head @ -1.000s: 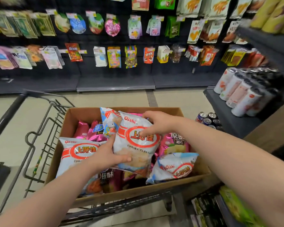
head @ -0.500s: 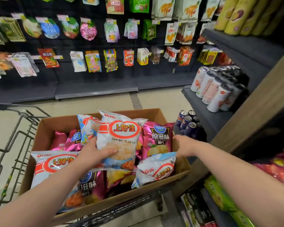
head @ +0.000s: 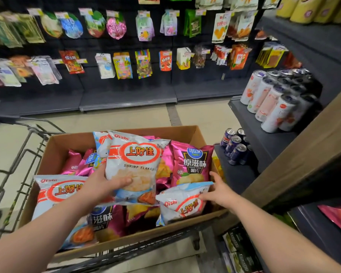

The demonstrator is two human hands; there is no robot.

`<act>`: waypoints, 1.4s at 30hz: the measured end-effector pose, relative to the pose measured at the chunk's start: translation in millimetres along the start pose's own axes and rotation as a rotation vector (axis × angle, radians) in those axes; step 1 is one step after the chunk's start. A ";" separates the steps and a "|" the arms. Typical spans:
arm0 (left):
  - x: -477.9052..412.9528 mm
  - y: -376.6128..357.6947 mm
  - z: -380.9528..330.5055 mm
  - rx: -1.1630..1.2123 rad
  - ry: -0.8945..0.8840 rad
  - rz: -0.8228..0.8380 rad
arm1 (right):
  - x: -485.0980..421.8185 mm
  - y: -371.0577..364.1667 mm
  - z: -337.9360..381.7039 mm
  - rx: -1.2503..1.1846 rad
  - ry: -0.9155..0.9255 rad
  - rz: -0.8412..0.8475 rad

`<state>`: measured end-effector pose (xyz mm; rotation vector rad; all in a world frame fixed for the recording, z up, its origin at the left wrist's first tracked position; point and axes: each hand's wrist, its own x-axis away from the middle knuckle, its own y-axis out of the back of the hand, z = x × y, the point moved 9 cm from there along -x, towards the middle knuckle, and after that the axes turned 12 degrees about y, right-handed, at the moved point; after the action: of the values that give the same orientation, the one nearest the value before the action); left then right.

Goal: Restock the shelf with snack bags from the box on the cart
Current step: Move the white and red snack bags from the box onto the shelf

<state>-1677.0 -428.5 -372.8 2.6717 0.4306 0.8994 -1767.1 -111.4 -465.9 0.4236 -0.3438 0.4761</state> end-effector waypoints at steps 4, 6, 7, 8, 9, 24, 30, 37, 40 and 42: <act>2.7 2.1 2.5 0.003 0.004 -0.029 | 2.6 -13.5 -3.6 -0.010 -0.029 0.123; 3.3 4.4 3.0 0.015 -0.004 -0.040 | 3.8 -17.0 0.2 -0.041 -0.012 0.124; 3.6 5.8 3.4 0.018 -0.005 -0.043 | 4.2 -18.1 3.8 -0.060 0.002 0.114; 4.2 6.7 3.3 0.017 -0.007 -0.041 | 5.6 -19.0 9.7 -0.078 0.019 0.103; 5.6 6.8 2.6 0.017 -0.014 -0.033 | 7.4 -19.2 16.8 -0.097 0.038 0.087; 41.6 -2.0 -67.7 0.075 -0.312 0.132 | 136.7 66.9 123.8 -0.332 0.301 -0.625; 88.4 -31.6 -88.7 0.072 -0.445 0.299 | 240.7 76.6 128.9 -0.348 0.286 -0.928; 161.1 -114.9 -89.5 -0.007 -0.479 0.653 | 406.9 70.0 102.6 -0.324 0.223 -1.287; 199.7 -156.4 -83.9 -0.028 -0.482 0.759 | 478.2 64.1 86.4 -0.308 0.165 -1.416; 228.4 -186.0 -79.3 -0.063 -0.500 0.835 | 526.7 61.2 79.9 -0.261 0.135 -1.503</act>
<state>-1587.4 -160.8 -257.0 2.8634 -0.8568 0.3486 -1375.7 93.4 -162.0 0.2915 0.1030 -0.9953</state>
